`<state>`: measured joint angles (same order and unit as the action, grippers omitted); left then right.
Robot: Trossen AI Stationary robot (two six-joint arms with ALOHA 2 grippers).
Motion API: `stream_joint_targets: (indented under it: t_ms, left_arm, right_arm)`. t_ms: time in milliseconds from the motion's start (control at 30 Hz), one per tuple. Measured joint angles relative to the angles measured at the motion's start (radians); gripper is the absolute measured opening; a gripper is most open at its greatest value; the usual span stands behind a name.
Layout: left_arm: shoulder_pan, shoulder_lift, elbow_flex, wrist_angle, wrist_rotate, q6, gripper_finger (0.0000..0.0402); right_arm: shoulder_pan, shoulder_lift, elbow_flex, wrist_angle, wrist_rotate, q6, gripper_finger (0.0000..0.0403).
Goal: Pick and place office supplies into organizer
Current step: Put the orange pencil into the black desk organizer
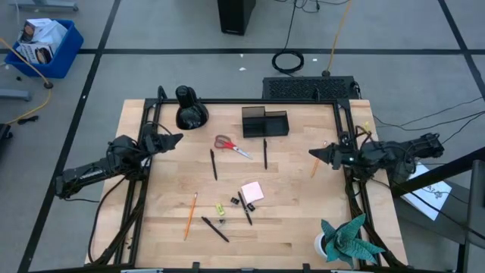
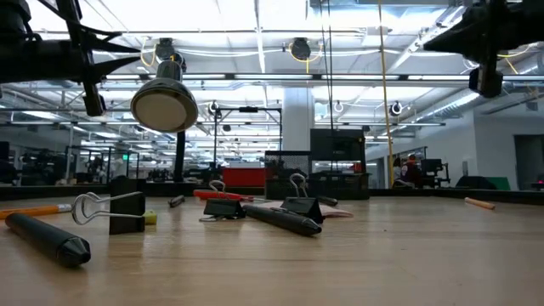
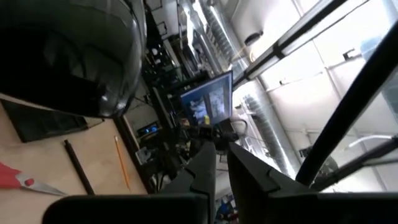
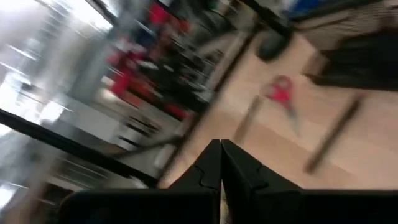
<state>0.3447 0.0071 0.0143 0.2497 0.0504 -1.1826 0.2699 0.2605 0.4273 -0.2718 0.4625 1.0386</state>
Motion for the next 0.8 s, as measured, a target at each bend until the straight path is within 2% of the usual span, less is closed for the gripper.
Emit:
stream_joint_targets:
  t_ms: [133, 267, 400, 500, 667, 800]
  left_arm:
    - [0.0, 0.0, 0.0, 0.0, -0.03, -0.025, 0.0035]
    - [0.0, 0.0, 0.0, 0.0, -0.042, -0.013, 0.0037]
    - [0.0, 0.0, 0.0, 0.0, -0.053, -0.014, 0.0036]
    - [-0.001, 0.0, 0.0, 0.0, -0.014, -0.049, 0.0035]
    - [-0.001, 0.0, 0.0, 0.001, 0.042, -0.055, 0.0035]
    - [-0.001, 0.0, 0.0, 0.003, 0.046, -0.07, 0.0035]
  right_arm:
    - [0.0, 0.067, 0.12, -0.207, 0.006, 0.066, 0.0]
    - [-0.004, 0.153, 0.184, -0.38, 0.008, 0.237, 0.0]
    - [-0.03, 0.262, 0.214, -0.442, 0.004, 0.425, 0.0]
    - [-0.071, 0.359, 0.243, -0.465, 0.002, 0.518, 0.0]
    - [-0.175, 0.53, 0.368, -0.716, -0.118, 0.546, 0.0]
    - [-0.254, 0.635, 0.531, -0.933, -0.146, 0.506, 0.0]
